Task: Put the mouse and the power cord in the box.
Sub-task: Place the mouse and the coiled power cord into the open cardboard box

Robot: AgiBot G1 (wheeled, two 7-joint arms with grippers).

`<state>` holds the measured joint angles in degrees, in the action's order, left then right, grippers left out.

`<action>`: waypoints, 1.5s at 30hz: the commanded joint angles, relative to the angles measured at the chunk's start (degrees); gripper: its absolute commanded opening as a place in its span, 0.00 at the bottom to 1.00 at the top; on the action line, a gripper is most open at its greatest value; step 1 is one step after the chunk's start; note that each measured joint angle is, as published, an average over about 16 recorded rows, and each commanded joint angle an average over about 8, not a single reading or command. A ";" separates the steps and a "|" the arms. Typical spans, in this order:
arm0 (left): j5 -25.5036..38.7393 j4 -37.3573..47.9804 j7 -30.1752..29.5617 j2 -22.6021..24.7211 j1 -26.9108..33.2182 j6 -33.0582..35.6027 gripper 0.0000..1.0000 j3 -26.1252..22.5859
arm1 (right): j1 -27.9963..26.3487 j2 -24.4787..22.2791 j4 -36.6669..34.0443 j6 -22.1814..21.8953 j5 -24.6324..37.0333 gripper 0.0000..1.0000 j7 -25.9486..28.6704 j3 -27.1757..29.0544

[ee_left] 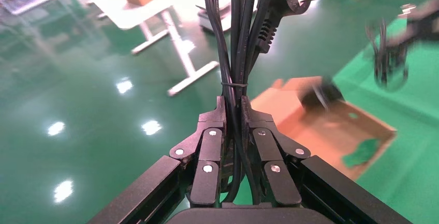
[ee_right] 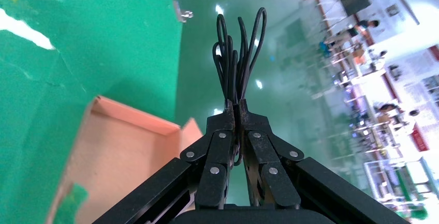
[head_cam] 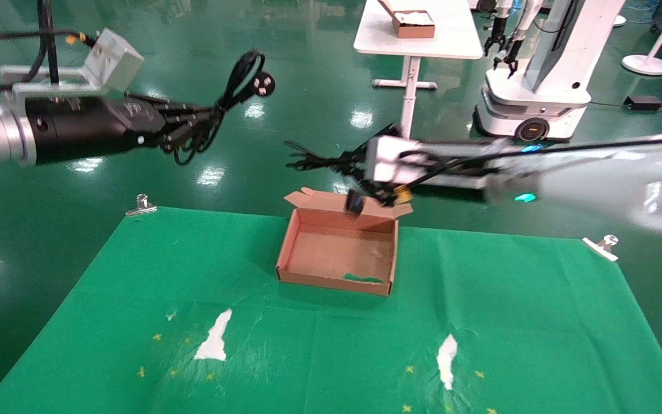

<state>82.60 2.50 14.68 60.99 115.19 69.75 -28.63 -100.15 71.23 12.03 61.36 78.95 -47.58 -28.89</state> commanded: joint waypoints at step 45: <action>10.03 -22.29 6.50 17.69 -17.75 -20.25 0.00 -14.73 | -0.22 -16.56 0.03 5.74 -12.73 1.00 -14.28 1.84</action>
<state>92.51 -18.36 19.68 78.71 98.50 49.59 -43.51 -100.10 55.80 11.83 63.79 66.99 -60.88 -27.46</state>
